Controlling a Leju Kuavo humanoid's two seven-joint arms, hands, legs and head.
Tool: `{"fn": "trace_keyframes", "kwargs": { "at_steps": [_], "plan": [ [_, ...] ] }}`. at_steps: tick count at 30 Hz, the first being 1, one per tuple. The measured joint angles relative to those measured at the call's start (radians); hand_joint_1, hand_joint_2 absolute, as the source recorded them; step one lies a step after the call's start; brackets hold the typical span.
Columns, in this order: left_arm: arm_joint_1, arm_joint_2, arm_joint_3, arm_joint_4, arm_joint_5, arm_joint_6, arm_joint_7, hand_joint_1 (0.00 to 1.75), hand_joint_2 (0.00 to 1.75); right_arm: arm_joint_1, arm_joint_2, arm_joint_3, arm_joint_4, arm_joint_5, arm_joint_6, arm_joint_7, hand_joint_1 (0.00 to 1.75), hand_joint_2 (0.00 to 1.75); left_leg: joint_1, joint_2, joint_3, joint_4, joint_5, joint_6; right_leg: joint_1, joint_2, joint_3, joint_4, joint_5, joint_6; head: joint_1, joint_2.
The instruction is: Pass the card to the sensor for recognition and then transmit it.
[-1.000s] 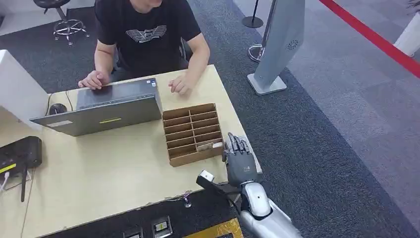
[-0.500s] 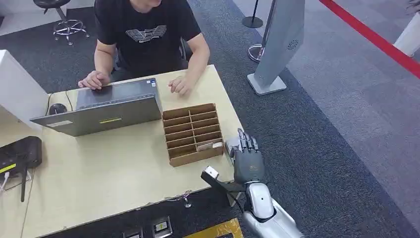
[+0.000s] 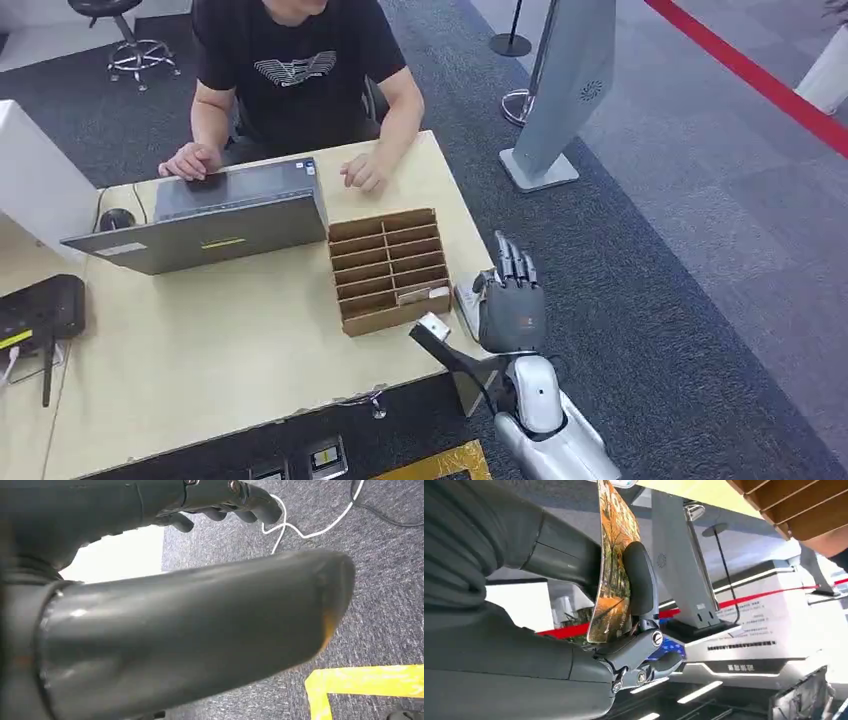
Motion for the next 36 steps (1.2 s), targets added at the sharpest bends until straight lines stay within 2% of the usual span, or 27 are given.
{"fn": "trace_keyframes", "kwargs": {
  "at_steps": [3, 8, 12, 26, 36],
  "plan": [
    [0.0, 0.0, 0.0, 0.0, -0.009, 0.0, 0.0, 0.0, 0.0, 0.0, 0.0, 0.0, 0.003, -0.025, 0.0, -0.003, 1.75, 1.75, 0.0, 0.0, 0.0, 0.0, 0.0, 0.0, 0.0, 0.0, 0.0, 0.0, 0.0, 0.0, 0.0, 0.0],
    [0.0, 0.0, 0.001, 0.0, -0.032, 0.0, 0.0, 0.0, 0.0, 0.003, 0.001, -0.015, 0.026, -0.05, 0.001, -0.075, 1.75, 1.75, 0.0, 0.0, 0.0, 0.0, 0.0, 0.0, 0.0, 0.0, 0.0, 0.0, 0.0, 0.0, 0.0, 0.0],
    [0.0, -0.001, 0.002, 0.0, -0.047, 0.0, 0.0, 0.0, 0.0, 0.002, 0.016, -0.045, 0.061, -0.05, 0.001, -0.096, 1.75, 1.75, 0.0, 0.0, 0.0, 0.0, 0.0, 0.0, 0.0, 0.0, 0.0, 0.0, 0.0, 0.0, 0.0, 0.0],
    [0.001, -0.001, 0.009, 0.0, -0.085, 0.0, 0.0, 0.0, 0.0, -0.009, 0.026, -0.15, 0.167, -0.051, 0.001, -0.076, 1.75, 1.75, 0.0, 0.0, 0.0, 0.0, 0.0, 0.0, 0.0, 0.0, 0.0, 0.0, 0.0, 0.0, 0.0, 0.0],
    [0.001, -0.002, 0.03, 0.0, -0.104, 0.0, 0.0, 0.0, 0.0, -0.009, 0.027, -0.184, 0.207, -0.062, 0.001, -0.075, 1.75, 1.75, 0.0, 0.0, 0.0, 0.0, 0.0, 0.0, 0.0, 0.0, 0.0, 0.0, 0.0, 0.0, 0.0, 0.0]
  ]
}}
